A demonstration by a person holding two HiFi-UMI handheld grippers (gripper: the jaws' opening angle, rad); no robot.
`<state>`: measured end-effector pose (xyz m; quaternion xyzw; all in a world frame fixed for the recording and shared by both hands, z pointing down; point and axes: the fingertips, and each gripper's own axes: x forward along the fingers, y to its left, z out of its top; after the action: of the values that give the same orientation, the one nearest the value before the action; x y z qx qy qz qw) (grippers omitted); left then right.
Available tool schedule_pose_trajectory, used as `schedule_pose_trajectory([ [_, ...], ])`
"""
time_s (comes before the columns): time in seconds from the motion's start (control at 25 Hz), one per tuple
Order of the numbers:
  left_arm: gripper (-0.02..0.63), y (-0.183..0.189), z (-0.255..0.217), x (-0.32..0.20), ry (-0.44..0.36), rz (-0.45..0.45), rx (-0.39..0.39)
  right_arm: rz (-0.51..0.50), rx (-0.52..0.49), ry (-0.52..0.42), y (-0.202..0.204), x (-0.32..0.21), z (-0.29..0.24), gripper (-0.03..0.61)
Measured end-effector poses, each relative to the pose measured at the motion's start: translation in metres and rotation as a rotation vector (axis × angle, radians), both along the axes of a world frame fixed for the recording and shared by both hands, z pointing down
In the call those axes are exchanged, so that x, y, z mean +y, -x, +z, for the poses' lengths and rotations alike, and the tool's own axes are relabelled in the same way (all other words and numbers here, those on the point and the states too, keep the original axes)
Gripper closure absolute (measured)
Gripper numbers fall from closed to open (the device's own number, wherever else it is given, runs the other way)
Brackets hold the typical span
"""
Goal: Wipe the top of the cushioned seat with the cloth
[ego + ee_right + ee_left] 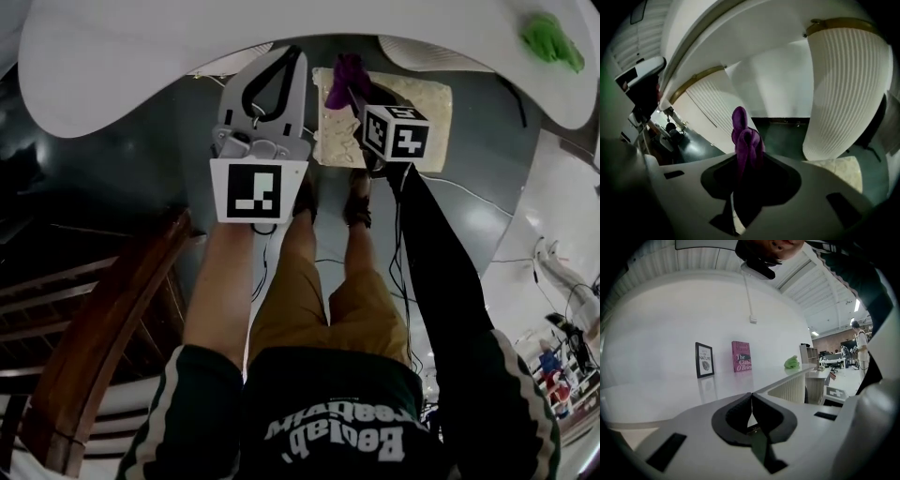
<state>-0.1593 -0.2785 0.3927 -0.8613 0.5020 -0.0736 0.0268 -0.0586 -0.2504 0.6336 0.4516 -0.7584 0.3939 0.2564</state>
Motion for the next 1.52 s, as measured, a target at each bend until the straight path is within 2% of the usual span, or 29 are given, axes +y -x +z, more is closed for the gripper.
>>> schedule_pose_trajectory([
  [0.08,0.597,0.000,0.008,-0.002,0.006,0.014,-0.011,-0.040,0.047,0.034,0.004,0.000,0.018,0.482],
  [0.2,0.597,0.000,0.018,-0.001,0.027,0.028,-0.022,-0.044,0.104,0.084,0.004,-0.005,0.032,0.482],
  [0.4,0.597,0.005,0.025,-0.004,0.037,0.031,-0.043,-0.042,0.121,0.178,0.014,-0.011,0.053,0.482],
  [0.56,0.597,0.005,0.034,-0.002,0.052,0.031,-0.054,-0.065,0.179,0.245,0.018,-0.017,0.075,0.480],
  [0.8,0.597,0.006,0.038,-0.002,0.074,0.016,-0.064,-0.090,0.231,0.293,0.018,-0.018,0.077,0.480],
  [1.0,0.597,-0.006,0.032,-0.006,0.052,0.017,-0.070,-0.094,0.241,0.308,0.001,-0.016,0.075,0.480],
  [1.24,0.597,-0.035,0.033,-0.006,0.055,0.030,-0.067,-0.082,0.262,0.331,-0.050,-0.011,0.079,0.482],
  [1.52,0.597,-0.084,0.031,-0.006,0.063,0.042,-0.031,-0.053,0.320,0.346,-0.150,-0.007,0.082,0.482],
])
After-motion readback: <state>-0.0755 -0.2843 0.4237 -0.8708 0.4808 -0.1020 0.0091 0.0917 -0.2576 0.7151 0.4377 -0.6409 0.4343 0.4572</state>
